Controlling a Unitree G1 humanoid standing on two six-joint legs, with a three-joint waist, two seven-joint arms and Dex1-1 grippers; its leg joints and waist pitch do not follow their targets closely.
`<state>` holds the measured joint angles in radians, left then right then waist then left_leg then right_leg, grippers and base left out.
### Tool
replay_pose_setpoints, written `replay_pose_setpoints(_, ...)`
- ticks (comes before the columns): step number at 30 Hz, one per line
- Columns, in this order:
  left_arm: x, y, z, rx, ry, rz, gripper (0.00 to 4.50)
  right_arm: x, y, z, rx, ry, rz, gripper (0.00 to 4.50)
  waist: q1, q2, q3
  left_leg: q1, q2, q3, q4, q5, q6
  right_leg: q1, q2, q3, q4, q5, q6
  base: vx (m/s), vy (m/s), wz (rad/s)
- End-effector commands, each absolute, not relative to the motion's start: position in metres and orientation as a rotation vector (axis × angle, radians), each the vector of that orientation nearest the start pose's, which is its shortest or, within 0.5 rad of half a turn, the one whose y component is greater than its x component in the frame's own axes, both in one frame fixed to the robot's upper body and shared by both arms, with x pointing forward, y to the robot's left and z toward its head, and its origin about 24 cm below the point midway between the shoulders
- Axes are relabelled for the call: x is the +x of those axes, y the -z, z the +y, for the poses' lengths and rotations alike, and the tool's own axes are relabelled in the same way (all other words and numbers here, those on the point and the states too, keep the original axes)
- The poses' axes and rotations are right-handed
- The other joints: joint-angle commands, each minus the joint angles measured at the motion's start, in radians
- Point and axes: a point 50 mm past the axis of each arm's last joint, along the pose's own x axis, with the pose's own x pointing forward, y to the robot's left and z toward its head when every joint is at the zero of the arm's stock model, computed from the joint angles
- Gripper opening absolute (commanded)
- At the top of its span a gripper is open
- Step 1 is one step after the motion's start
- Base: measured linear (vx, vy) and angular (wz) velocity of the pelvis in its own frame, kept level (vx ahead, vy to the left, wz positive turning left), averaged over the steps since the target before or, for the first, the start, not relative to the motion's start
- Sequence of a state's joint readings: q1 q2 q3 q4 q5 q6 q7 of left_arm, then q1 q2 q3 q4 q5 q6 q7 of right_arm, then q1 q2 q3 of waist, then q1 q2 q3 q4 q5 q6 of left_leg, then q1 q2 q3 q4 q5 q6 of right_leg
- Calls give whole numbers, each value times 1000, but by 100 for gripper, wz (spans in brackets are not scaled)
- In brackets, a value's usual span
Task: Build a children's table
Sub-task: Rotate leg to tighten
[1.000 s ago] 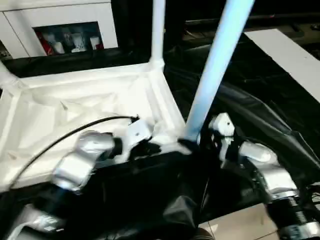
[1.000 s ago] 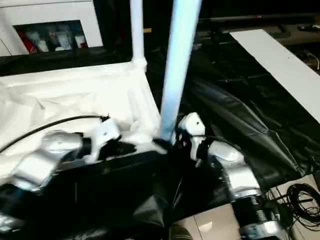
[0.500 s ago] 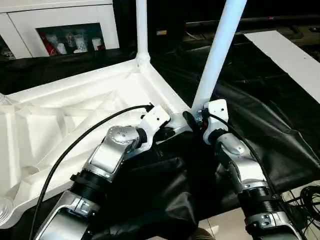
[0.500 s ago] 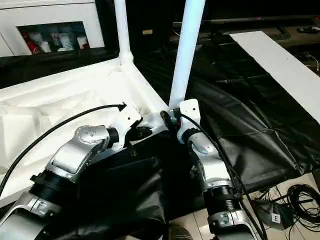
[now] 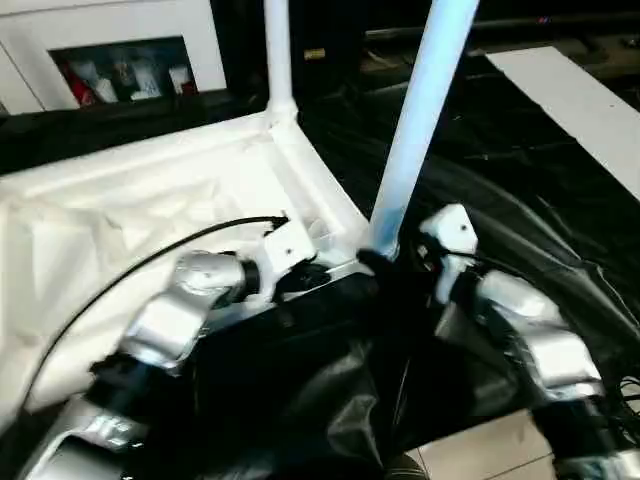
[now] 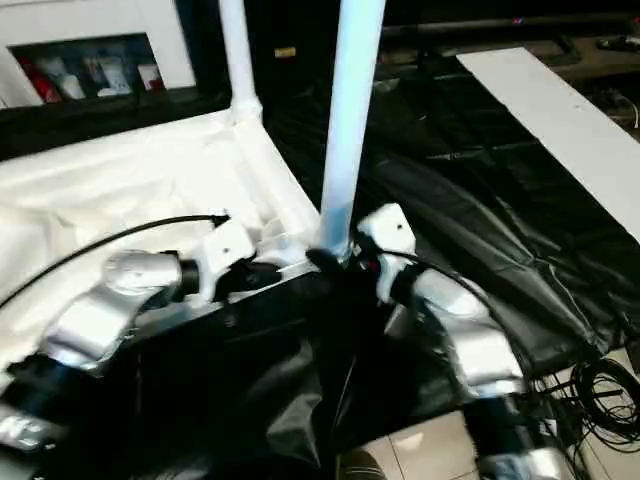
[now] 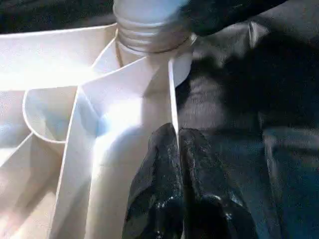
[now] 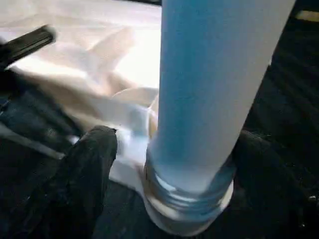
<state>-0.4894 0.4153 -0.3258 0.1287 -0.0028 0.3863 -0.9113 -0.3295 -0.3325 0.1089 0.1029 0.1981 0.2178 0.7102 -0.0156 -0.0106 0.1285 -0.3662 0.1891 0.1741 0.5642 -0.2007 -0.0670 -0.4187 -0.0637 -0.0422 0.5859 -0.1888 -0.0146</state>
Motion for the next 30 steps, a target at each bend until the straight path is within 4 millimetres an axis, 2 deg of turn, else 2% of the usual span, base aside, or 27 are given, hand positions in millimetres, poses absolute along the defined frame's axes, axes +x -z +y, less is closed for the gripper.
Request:
replay_pose_setpoints(1, 295, -59, 121, 483, 1114, 484, 0, 291, -85, -136, -152, -921, 92, 380, 4, 8, -69, 0, 35, -2, -42, 94, 176, 68, -60, 47, -23, 232, -332, 0, 0, 0)
replay_pose_setpoints(2, 296, -59, 122, 469, 1101, 495, 0, 289, -85, -140, -170, -937, 100, 380, 6, 7, -65, 2, 35, 0, -42, 81, 185, 67, -60, 46, -25, 233, -343, 0, 0, 0)
replay_pose_setpoints(3, 296, -58, 123, 461, 1096, 507, 44, 288, -85, -141, -171, -944, 104, 383, 7, 6, -64, 3, 35, 1, -44, 63, 184, 67, -60, 46, -28, 209, -344, 0, 0, 0)
replay_pose_setpoints(5, 297, -58, 123, 455, 1092, 518, 55, 287, -85, -142, -171, -948, 106, 383, 10, 7, -60, 4, 38, 1, -48, 6, 164, 69, -63, 46, -37, 107, -337, 0, 0, 0)
replay_pose_setpoints(7, 297, -57, 124, 455, 1081, 518, 67, 287, -86, -142, -171, -952, 108, 383, 11, 5, -55, 4, 37, 0, -53, -56, 123, 68, -63, 47, -48, -20, -314, 0, 0, 0)
replay_pose_setpoints(8, 297, -57, 123, 461, 1082, 513, 95, 287, -86, -142, -173, -956, 109, 383, 10, 4, -54, 5, 36, 0, -53, -80, 105, 68, -62, 49, -51, -70, -301, 0, 0, 0)
replay_pose_setpoints(10, 296, -57, 123, 475, 1082, 511, 101, 286, -87, -142, -174, -966, 112, 383, 10, 6, -50, 7, 36, -1, -56, -120, 82, 65, -63, 50, -59, -149, -280, 0, 0, 0)
replay_pose_setpoints(12, 294, -57, 124, 479, 1093, 525, 101, 285, -88, -141, -178, -976, 112, 383, 10, 6, -51, 8, 35, -1, -57, -132, 68, 63, -62, 51, -62, -178, -264, 0, 0, 0)
replay_pose_setpoints(14, 293, -57, 124, 484, 1097, 523, 101, 285, -87, -141, -178, -978, 112, 383, 7, 7, -56, 6, 34, -2, -55, -101, 69, 65, -60, 51, -56, -131, -264, 0, 0, 0)
replay_pose_setpoints(15, 292, -57, 124, 474, 1104, 525, 87, 285, -87, -142, -178, -980, 113, 383, 7, 7, -57, 5, 34, -2, -54, -89, 72, 66, -59, 52, -54, -106, -269, 0, 0, 0)
replay_pose_setpoints(16, 292, -57, 124, 470, 1107, 525, 87, 285, -87, -142, -179, -982, 113, 383, 6, 6, -58, 4, 34, -2, -53, -69, 80, 67, -58, 51, -50, -62, -280, 0, 0, 0)
replay_pose_setpoints(17, 292, -58, 124, 456, 1113, 525, 65, 285, -87, -142, -180, -981, 114, 383, 5, 5, -60, 4, 33, -1, -51, -56, 90, 68, -57, 51, -47, -28, -288, 0, 0, 0)
replay_pose_setpoints(19, 292, -59, 124, 441, 1116, 521, 63, 286, -86, -143, -179, -973, 113, 383, 5, 6, -61, 4, 32, -1, -49, -38, 104, 69, -57, 50, -43, 7, -300, 0, 0, 0)
replay_pose_setpoints(22, 291, -59, 124, 424, 1126, 520, 25, 287, -87, -143, -173, -982, 111, 383, 6, 5, -61, 4, 32, 0, -49, -39, 112, 70, -58, 49, -43, 7, -305, 0, 0, 0)
replay_pose_setpoints(24, 287, -59, 122, 383, 1186, 506, 21, 284, -82, -144, -194, -1044, 134, 383, 6, 3, -60, 4, 33, -1, -49, -51, 115, 70, -59, 49, -45, -23, -304, 0, 0, 0)
replay_pose_setpoints(30, 271, -58, 119, 393, 1360, 496, 9, 284, -76, -148, -236, -1069, 157, 383, 9, 3, -59, 7, 35, -1, -50, -62, 116, 66, -60, 48, -47, -63, -298, 0, 0, 0)
